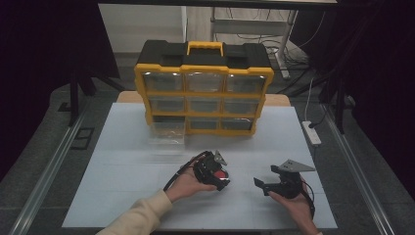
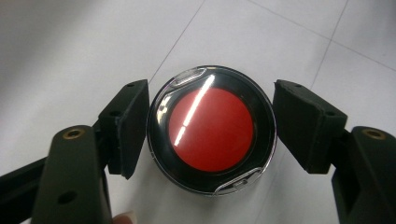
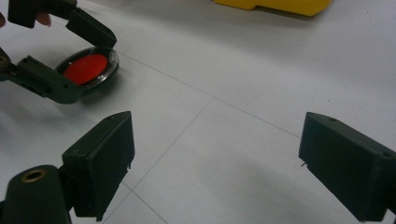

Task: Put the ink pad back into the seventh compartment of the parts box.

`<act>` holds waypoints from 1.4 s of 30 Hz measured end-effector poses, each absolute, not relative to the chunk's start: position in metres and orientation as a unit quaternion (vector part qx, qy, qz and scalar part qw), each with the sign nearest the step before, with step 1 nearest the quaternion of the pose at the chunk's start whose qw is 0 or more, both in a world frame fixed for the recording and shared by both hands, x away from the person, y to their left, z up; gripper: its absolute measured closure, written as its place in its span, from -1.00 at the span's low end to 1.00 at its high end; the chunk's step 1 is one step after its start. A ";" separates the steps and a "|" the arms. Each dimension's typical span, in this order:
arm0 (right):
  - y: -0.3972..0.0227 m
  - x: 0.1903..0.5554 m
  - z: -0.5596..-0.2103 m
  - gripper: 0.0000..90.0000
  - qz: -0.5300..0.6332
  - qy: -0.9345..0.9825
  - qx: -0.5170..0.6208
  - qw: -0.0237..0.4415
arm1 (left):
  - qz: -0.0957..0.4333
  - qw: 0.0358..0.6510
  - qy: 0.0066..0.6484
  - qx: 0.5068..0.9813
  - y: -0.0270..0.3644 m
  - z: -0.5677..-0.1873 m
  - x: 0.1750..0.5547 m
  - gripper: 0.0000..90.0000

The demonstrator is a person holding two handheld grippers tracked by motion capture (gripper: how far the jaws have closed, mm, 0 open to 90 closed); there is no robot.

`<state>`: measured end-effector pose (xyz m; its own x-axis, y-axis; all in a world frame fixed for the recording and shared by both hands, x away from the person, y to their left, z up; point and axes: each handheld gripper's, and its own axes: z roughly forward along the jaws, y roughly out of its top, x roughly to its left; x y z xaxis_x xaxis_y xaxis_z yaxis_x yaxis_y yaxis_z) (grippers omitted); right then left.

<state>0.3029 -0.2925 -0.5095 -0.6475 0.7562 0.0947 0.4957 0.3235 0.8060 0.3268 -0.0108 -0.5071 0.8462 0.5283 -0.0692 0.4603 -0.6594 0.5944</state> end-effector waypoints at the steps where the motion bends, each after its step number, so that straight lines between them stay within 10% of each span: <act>1: -0.292 0.303 -0.510 -0.76 0.430 0.799 0.392 0.151 | 0.055 0.312 0.272 0.909 -0.010 -0.506 0.327 -0.32; 42: -0.291 0.303 -0.511 -0.76 0.427 0.799 0.396 0.149 | 0.080 0.371 0.283 0.881 0.040 -0.461 0.307 -0.32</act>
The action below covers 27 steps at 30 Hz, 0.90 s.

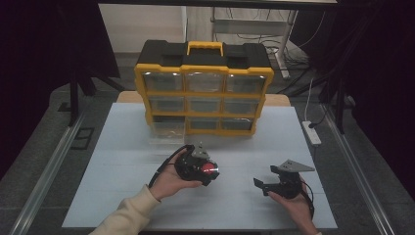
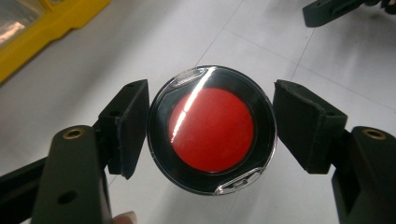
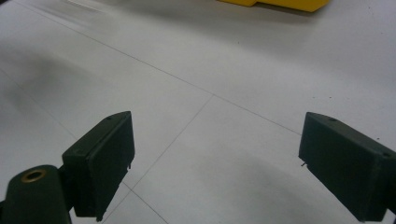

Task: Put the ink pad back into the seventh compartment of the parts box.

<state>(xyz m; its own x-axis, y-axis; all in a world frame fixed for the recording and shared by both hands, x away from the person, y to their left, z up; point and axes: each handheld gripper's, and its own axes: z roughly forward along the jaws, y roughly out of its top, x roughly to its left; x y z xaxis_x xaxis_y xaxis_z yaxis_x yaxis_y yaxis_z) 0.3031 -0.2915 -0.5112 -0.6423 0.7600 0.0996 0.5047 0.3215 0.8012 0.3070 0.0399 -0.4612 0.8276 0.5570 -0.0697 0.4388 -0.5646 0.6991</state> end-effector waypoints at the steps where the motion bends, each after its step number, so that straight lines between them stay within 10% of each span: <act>1: -0.291 0.303 -0.511 -0.76 0.427 0.799 0.396 0.149 | 0.080 0.372 0.283 0.881 0.041 -0.460 0.306 -0.32; 27: -0.292 0.303 -0.512 -0.76 0.426 0.800 0.395 0.150 | 0.089 0.390 0.287 0.870 0.064 -0.439 0.306 -0.32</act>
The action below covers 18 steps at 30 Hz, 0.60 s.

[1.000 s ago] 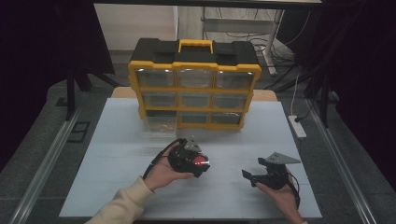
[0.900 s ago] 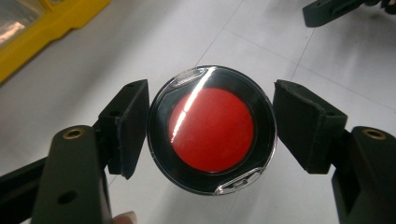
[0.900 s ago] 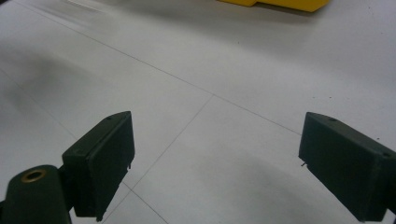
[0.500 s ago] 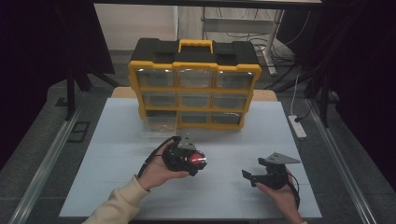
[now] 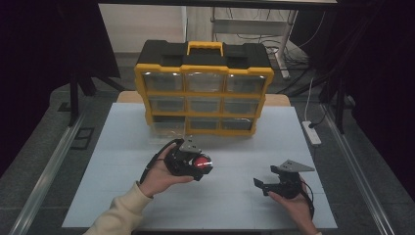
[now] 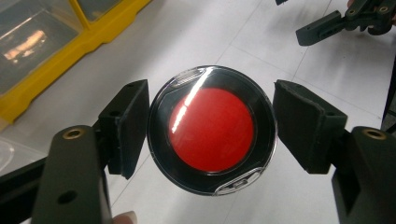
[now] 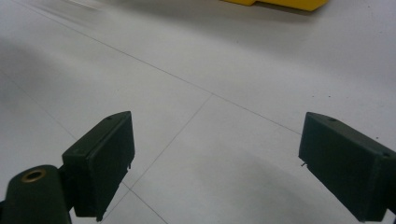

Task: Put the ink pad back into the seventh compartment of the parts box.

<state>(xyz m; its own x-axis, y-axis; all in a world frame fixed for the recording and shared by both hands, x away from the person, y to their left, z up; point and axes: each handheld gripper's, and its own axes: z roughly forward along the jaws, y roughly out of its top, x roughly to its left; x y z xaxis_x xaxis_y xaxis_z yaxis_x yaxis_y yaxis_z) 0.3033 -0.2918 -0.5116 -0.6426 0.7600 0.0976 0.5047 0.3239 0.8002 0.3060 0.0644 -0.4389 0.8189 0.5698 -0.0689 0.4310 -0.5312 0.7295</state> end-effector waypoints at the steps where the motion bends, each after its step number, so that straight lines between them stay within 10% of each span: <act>1: -0.292 0.303 -0.512 -0.76 0.426 0.800 0.395 0.150 | 0.090 0.391 0.289 0.869 0.067 -0.437 0.306 -0.32; 18: -0.292 0.303 -0.511 -0.76 0.425 0.800 0.396 0.151 | 0.103 0.407 0.305 0.855 0.088 -0.423 0.311 -0.32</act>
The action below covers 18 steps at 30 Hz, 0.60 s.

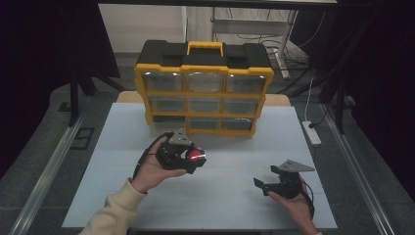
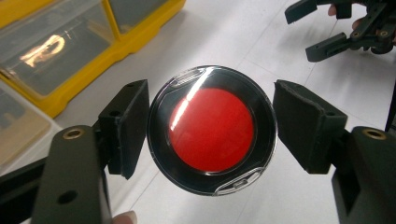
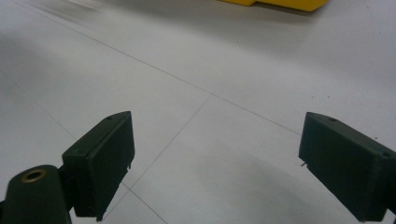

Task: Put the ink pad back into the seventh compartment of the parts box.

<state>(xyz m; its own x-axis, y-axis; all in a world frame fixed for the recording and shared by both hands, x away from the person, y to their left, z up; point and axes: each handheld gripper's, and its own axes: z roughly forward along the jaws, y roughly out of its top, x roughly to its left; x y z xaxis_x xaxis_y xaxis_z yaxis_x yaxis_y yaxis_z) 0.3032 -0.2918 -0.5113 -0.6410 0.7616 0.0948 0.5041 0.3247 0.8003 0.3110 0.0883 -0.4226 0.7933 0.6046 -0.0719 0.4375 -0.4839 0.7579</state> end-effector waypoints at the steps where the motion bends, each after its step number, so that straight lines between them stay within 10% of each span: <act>1: -0.292 0.303 -0.511 -0.76 0.425 0.800 0.395 0.152 | 0.103 0.408 0.306 0.854 0.090 -0.421 0.311 -0.32; 18: -0.292 0.303 -0.511 -0.76 0.425 0.800 0.395 0.151 | 0.116 0.425 0.322 0.838 0.111 -0.409 0.314 -0.32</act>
<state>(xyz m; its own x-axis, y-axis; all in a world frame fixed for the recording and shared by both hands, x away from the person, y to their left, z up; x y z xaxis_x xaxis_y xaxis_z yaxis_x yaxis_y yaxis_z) 0.3032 -0.2917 -0.5112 -0.6426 0.7604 0.0942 0.5039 0.3267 0.7996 0.3144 0.1107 -0.4088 0.7654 0.6385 -0.0800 0.4416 -0.4307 0.7870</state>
